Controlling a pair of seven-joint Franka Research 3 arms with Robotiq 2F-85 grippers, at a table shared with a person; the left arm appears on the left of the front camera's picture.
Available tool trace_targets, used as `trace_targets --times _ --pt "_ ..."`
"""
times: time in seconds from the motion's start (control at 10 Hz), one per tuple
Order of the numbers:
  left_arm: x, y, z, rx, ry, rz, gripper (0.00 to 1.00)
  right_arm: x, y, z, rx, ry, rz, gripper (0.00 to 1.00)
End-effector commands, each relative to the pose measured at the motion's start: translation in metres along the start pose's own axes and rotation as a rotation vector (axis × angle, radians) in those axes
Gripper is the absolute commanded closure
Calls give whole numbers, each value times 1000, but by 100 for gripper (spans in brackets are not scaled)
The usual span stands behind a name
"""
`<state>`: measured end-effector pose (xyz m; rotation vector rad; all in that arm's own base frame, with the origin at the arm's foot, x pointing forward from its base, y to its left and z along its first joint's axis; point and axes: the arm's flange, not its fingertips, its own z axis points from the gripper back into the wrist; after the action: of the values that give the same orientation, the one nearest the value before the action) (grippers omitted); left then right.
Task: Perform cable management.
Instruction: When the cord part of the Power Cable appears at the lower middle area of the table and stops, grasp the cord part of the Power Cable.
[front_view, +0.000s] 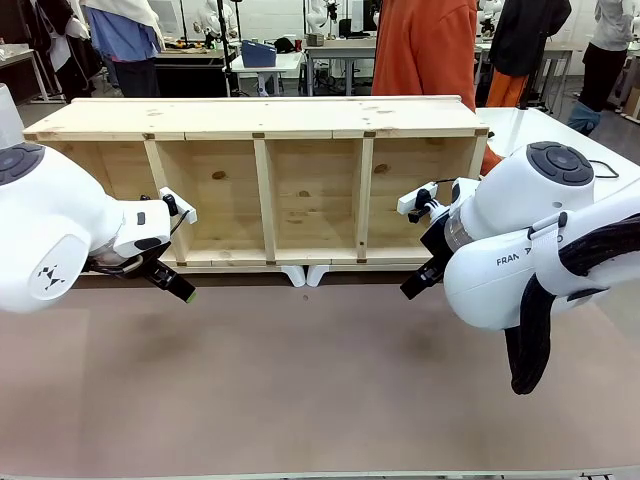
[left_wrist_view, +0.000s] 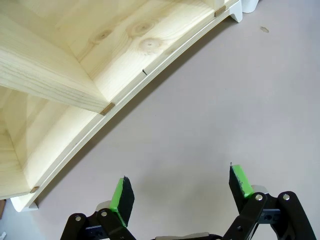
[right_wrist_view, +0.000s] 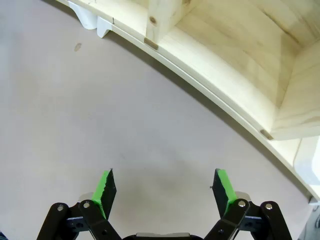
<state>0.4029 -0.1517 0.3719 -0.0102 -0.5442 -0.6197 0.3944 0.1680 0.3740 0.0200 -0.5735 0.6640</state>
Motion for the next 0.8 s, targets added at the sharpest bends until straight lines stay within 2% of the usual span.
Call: trace_targets --times 0.0,0.4,0.7 --pt "0 0 0 0 0 0 0 1 2 5 7 2 6 0" --pt "-19 -1 41 17 -32 13 0 -12 7 52 5 -11 6 0" --pt "-43 5 82 81 -54 35 0 -23 14 90 -30 -22 3 0"
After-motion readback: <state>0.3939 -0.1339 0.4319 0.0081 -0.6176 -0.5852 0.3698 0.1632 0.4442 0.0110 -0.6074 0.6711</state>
